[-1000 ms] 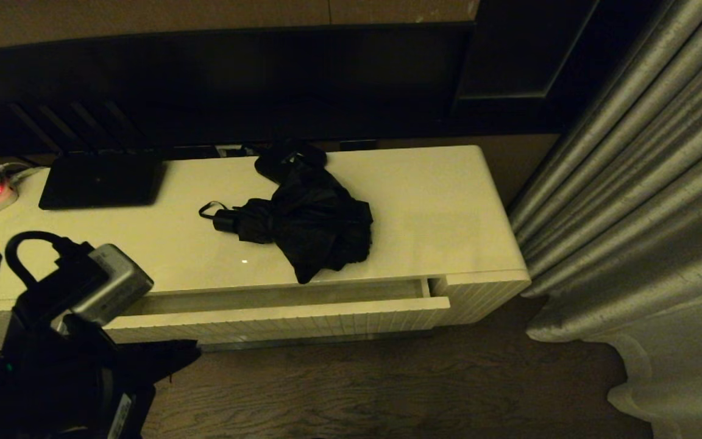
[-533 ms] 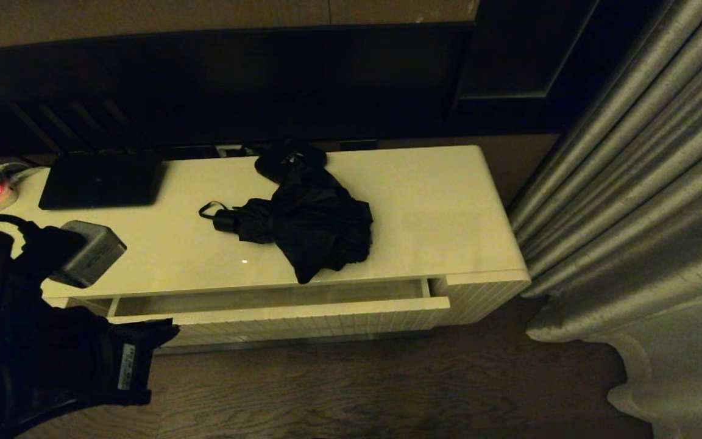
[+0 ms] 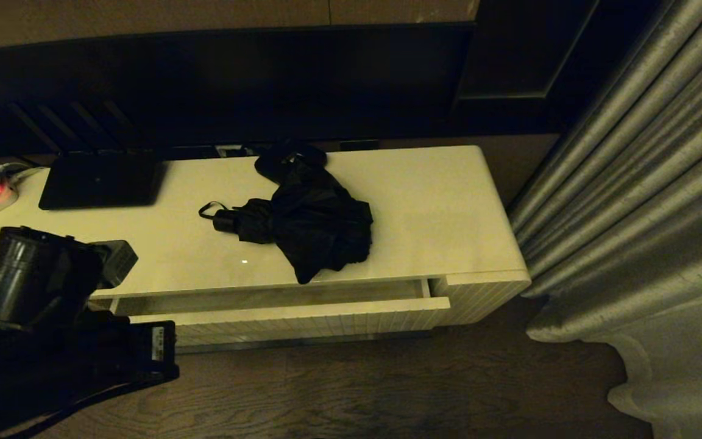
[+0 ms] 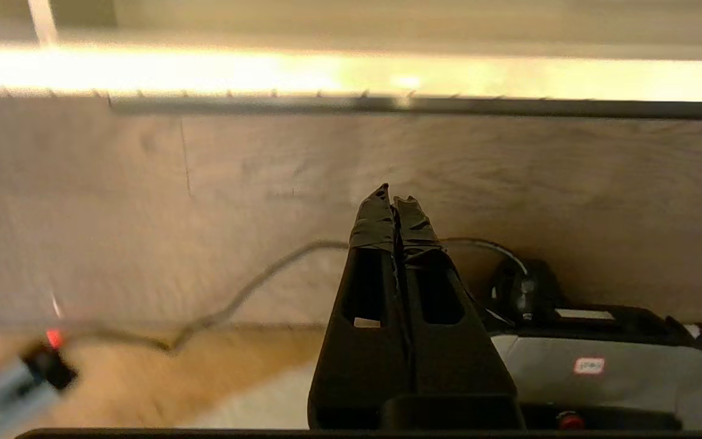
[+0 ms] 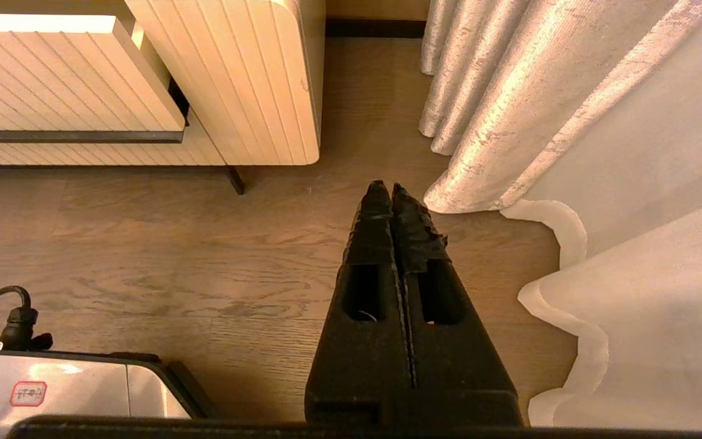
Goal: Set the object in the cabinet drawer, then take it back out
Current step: Open the drawer
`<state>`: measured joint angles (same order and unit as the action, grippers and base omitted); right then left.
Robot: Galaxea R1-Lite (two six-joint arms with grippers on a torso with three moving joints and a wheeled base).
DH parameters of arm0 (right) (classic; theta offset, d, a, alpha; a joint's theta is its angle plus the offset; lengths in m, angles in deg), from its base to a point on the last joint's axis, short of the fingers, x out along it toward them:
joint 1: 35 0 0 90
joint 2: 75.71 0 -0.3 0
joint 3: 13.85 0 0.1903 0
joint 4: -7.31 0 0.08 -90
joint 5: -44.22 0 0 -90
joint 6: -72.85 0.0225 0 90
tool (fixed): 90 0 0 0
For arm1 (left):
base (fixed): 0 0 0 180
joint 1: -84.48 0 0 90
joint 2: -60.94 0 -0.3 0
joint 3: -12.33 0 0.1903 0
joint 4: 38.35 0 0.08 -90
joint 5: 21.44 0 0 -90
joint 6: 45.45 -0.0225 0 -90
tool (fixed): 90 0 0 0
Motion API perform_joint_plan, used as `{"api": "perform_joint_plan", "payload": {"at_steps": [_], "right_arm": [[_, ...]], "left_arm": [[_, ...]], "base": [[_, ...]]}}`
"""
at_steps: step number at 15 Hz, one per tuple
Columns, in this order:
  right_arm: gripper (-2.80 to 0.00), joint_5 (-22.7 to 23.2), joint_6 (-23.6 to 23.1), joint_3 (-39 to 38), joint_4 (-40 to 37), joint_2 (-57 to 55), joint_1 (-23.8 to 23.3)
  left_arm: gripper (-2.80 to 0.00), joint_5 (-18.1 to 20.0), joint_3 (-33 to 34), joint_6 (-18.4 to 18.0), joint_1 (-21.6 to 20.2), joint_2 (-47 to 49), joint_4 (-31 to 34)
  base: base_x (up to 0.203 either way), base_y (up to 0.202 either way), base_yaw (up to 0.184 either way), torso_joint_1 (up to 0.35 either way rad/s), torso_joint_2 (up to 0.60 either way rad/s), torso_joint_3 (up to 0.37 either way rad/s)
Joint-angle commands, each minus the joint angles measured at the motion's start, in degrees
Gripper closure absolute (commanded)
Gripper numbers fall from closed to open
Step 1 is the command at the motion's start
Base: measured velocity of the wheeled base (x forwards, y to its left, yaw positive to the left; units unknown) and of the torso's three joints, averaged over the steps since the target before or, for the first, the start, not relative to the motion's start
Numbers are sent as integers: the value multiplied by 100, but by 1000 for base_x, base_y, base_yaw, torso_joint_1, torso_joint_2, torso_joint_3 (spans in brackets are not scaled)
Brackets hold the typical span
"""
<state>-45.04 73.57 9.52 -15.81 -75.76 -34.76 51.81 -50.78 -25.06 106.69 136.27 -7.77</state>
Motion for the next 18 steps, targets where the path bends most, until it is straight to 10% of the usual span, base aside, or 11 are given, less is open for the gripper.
{"api": "perform_joint_plan", "payload": {"at_steps": [1,18], "right_arm": [[0,5,-2,0,2,-4,2],[0,5,-2,0,2,-4,2]], "left_arm": [[0,-13,72,237,-24,404,52],[0,550,-123,241,-18,1409,-970]], "base": [[0,0,0,0,0,0],[0,0,0,0,0,0]]}}
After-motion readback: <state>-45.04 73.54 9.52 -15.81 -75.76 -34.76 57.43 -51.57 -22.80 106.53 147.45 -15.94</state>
